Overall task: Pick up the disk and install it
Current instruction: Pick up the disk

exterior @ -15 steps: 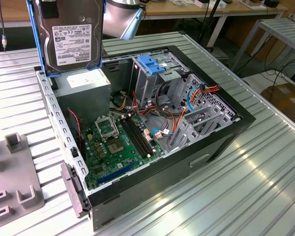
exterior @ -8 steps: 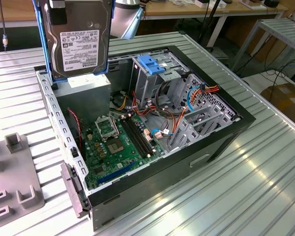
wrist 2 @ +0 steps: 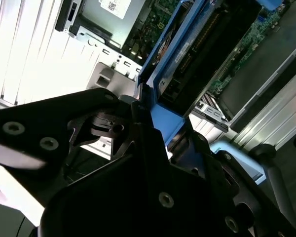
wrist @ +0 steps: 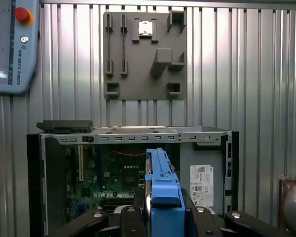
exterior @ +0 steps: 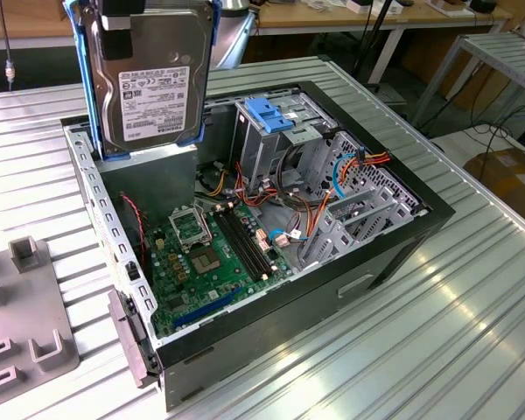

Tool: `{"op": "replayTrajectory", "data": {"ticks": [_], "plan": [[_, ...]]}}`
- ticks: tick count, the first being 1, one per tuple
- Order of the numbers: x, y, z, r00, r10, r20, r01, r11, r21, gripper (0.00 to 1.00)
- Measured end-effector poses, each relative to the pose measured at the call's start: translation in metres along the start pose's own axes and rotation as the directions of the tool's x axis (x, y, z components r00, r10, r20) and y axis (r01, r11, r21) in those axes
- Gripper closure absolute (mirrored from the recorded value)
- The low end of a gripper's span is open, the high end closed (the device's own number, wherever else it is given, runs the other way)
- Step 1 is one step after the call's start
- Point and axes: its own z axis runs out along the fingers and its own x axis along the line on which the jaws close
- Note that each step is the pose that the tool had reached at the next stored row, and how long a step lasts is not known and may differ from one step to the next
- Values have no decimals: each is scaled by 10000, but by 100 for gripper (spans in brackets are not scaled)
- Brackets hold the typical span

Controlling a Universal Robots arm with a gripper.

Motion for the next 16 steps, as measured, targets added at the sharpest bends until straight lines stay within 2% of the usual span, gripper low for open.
{"op": "replayTrajectory", "data": {"ticks": [2,5,6,11,15,16], "plan": [[38,-61,5,10000,0,1,0,10000,-1,63],[38,-220,19,10000,0,-1,0,10000,-1,63],[38,-298,27,10000,0,-1,0,10000,0,63],[35,-553,54,10000,0,-4,0,10000,0,63],[37,-698,73,10000,0,-4,0,10000,0,63],[38,-714,76,10000,-1,-5,1,10000,0,63]]}}
